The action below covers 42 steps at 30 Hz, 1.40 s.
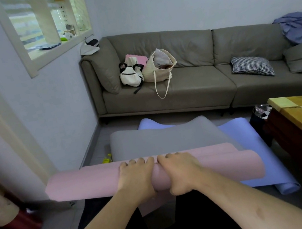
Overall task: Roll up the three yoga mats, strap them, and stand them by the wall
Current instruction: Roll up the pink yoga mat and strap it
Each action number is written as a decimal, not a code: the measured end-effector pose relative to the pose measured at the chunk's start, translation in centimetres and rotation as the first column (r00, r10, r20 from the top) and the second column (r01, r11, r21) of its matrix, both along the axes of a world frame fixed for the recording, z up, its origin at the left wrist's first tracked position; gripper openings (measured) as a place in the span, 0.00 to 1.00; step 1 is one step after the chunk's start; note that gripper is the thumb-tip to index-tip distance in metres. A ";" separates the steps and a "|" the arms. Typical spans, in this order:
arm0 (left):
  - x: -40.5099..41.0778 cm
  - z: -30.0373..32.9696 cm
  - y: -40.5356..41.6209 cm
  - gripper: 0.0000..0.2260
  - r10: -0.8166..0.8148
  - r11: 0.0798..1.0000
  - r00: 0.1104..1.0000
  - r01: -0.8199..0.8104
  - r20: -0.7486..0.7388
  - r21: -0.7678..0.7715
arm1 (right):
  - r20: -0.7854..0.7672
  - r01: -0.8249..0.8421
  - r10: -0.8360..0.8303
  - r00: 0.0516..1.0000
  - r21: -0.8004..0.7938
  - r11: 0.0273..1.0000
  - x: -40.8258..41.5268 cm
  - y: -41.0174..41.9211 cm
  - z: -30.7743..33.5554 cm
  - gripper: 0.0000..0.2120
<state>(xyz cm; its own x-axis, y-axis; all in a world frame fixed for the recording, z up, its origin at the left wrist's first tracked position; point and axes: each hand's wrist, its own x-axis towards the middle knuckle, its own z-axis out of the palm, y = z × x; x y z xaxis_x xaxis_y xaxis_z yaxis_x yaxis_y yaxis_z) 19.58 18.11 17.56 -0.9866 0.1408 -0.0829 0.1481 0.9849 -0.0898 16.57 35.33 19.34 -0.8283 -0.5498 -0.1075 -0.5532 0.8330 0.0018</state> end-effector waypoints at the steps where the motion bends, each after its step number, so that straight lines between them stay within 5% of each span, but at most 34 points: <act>1: -0.1 0.1 0.0 0.33 0.003 1.000 1.000 -0.004 0.006 0.006 | -0.037 -0.001 0.001 0.999 -0.008 1.000 0.3 0.0 -0.2 0.28; 6: -0.8 0.6 -0.3 0.34 -0.012 1.000 0.999 0.011 0.035 0.022 | -0.279 -0.018 0.030 0.960 0.046 0.999 2.2 0.2 -3.5 0.49; 16: -0.3 -0.8 0.0 0.32 -0.016 1.000 0.996 0.014 -0.092 -0.018 | -0.087 -0.013 0.016 0.996 0.030 0.999 -0.4 -0.4 -1.1 0.32; 20: -1.3 0.8 -0.1 0.32 -0.008 1.000 1.000 0.008 0.010 0.017 | -0.093 -0.005 0.004 0.996 -0.009 1.000 -0.3 -0.4 -0.6 0.32; 24: -1.8 2.1 -0.5 0.31 -0.011 0.999 0.992 0.007 0.122 0.040 | -0.223 -0.031 0.040 0.974 0.044 0.999 1.1 -0.1 -2.0 0.43; 27: -1.8 2.6 -0.3 0.31 -0.006 0.999 0.986 0.001 0.164 0.033 | -0.166 -0.026 0.027 0.986 0.009 1.000 0.7 -0.1 -1.7 0.37; 34: -0.6 0.4 0.1 0.35 -0.003 1.000 1.000 0.004 -0.025 0.025 | 0.022 -0.032 0.032 0.999 -0.003 0.999 -1.1 -0.6 0.7 0.30; 38: -1.0 1.3 0.0 0.31 0.025 0.999 1.000 -0.026 0.019 0.047 | -0.069 -0.003 0.002 0.998 -0.019 1.000 -0.4 -0.9 0.0 0.31; 42: -1.7 2.6 -0.3 0.29 0.003 0.998 0.995 -0.010 0.097 0.065 | -0.234 -0.016 0.032 0.972 0.069 0.997 1.3 -0.7 -2.0 0.45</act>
<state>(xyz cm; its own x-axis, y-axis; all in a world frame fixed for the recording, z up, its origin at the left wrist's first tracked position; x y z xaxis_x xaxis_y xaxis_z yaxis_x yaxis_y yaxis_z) 17.88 17.77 20.16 -0.9752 0.1428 -0.1693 0.1466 0.9891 -0.0105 17.84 34.67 17.35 -0.8214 -0.5680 0.0517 -0.5504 0.8132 0.1888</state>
